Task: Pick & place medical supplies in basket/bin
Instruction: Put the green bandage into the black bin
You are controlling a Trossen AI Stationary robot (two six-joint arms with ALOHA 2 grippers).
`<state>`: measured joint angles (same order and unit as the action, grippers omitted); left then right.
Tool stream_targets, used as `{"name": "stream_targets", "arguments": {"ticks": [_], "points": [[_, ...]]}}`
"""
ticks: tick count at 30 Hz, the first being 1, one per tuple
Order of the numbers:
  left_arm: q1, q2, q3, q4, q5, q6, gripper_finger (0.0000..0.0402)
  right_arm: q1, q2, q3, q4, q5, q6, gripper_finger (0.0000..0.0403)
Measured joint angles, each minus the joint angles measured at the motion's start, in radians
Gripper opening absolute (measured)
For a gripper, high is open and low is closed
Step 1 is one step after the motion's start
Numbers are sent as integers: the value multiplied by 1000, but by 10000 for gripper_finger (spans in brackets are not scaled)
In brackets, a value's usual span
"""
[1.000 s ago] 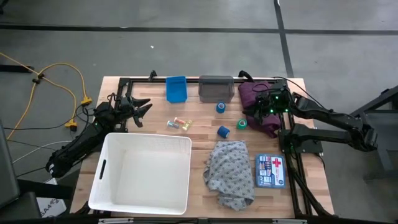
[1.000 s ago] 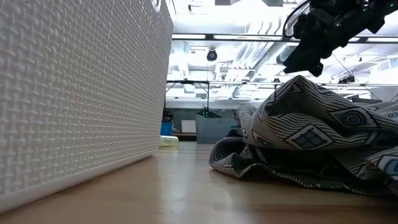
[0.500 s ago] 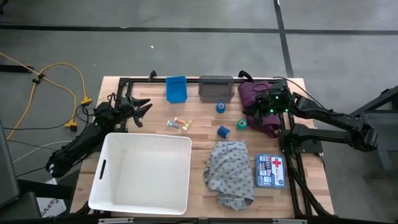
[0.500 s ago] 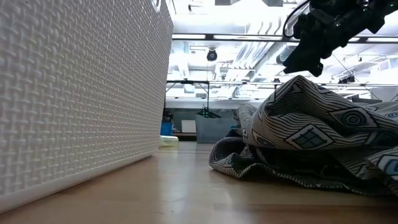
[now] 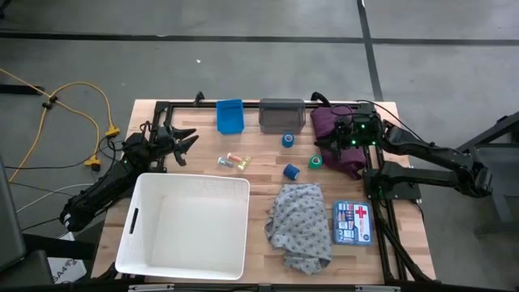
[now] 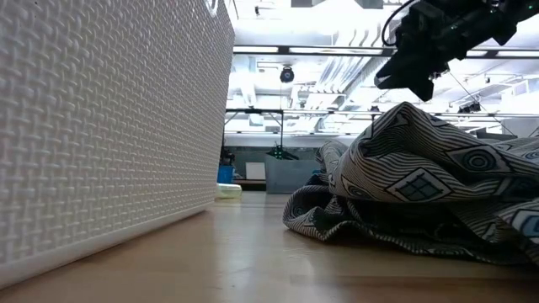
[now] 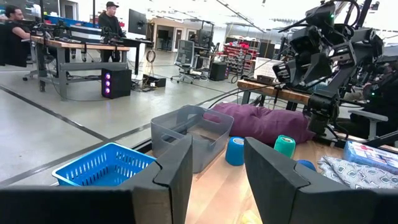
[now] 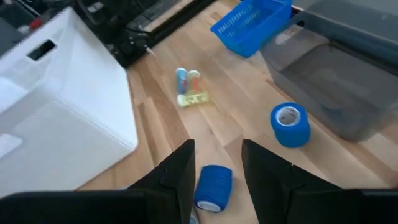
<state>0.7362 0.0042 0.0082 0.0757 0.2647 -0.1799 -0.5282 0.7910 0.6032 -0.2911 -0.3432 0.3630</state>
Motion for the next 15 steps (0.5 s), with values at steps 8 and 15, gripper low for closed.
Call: {"name": "stream_targets", "arguments": {"ticks": [8, 15], "points": [[0, 0, 0, 0, 0, 0, 136, 53, 72, 139, -193, 34, 0, 120], [0, 0, 0, 0, 0, 0, 136, 153, 292, 354, -495, 110, 25, 120]]}}
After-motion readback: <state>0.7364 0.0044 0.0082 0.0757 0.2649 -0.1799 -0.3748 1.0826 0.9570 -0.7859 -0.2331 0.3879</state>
